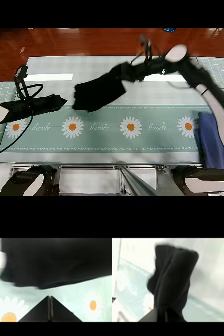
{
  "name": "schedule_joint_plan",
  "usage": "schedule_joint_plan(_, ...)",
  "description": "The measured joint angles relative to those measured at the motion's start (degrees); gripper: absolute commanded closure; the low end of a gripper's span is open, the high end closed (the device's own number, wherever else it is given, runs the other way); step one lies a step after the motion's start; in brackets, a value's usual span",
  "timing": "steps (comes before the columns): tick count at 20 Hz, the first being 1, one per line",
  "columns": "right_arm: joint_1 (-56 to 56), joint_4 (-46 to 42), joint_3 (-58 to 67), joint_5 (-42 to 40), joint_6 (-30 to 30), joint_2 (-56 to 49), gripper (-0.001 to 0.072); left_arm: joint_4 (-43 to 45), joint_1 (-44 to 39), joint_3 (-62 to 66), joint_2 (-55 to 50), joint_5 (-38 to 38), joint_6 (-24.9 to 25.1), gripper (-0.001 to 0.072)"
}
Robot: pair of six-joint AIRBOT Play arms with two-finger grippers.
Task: Fold the shirts.
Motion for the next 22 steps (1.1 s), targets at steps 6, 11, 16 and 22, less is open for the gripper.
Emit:
schedule_joint_plan(6,-9.40,-12.22,23.80,12.83,9.77,0.13,0.0688,0.02,0.00,0.00,0.00,-0.48,0.90,0.0687)
schedule_joint_plan(11,-22.86,-14.05,30.71,19.74,13.55,3.21,0.0688,0.04,0.00,0.00,0.00,-1.97,1.09,0.0687)
schedule_joint_plan(16,-40.94,-13.90,32.00,26.62,14.82,5.97,0.0688,0.07,0.00,0.00,0.00,-2.38,2.23,0.0687)
schedule_joint_plan(22,-56.72,-14.91,29.59,36.63,14.45,7.87,0.0689,0.09,0.00,0.00,0.00,-2.34,2.86,0.0687)
